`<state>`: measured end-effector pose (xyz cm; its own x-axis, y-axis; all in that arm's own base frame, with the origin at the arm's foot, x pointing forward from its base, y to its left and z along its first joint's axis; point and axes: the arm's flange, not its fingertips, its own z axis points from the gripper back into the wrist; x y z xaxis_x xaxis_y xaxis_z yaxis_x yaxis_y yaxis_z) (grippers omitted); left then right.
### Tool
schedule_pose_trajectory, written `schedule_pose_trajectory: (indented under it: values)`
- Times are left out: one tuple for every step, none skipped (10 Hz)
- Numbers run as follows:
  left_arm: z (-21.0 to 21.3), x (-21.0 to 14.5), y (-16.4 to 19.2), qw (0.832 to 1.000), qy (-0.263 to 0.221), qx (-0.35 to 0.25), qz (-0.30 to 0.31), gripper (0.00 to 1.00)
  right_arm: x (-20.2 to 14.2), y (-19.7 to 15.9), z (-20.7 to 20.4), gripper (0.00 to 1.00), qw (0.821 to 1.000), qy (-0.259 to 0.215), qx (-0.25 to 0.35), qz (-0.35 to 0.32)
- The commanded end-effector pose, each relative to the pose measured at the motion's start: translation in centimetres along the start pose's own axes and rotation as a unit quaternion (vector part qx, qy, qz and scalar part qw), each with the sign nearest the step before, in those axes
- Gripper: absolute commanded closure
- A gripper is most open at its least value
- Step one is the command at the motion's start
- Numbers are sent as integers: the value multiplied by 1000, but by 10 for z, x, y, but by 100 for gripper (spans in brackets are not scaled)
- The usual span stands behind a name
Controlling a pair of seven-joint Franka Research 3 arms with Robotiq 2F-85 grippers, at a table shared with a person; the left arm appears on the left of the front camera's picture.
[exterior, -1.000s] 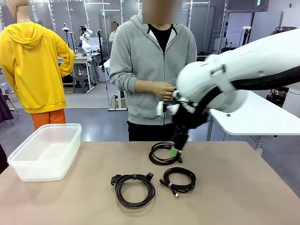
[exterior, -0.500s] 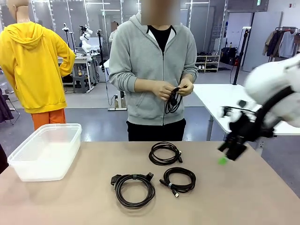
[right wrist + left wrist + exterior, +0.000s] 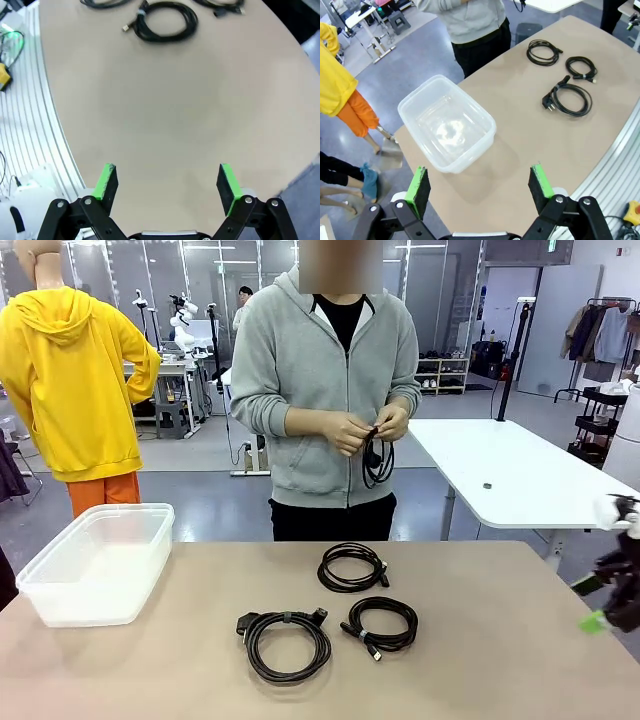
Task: Organize and store the cables.
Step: Place the Power Cable into the Organizing box.
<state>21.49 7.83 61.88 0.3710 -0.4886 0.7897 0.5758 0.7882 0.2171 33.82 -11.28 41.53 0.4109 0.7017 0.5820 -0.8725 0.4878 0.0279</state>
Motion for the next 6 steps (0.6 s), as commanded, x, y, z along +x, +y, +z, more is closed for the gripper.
schedule_pose_trajectory:
  values:
    - [1,0,0,1000,3,5,-1,0,-43,23,21,0,999,-25,-15,-19]
    - [1,0,0,1000,3,5,-1,0,-59,24,34,0,998,-39,-24,-34]
    - [1,0,0,1000,3,5,-1,0,-72,26,42,0,998,-47,-32,-31]
    - [1,0,0,1000,3,5,-1,0,-84,25,43,0,998,-49,-28,-24]
    - [1,0,0,1000,3,5,-1,0,-91,23,40,0,998,-59,-12,-12]
    - [1,0,0,1000,3,5,-1,0,-91,16,33,0,996,-82,-10,-13]
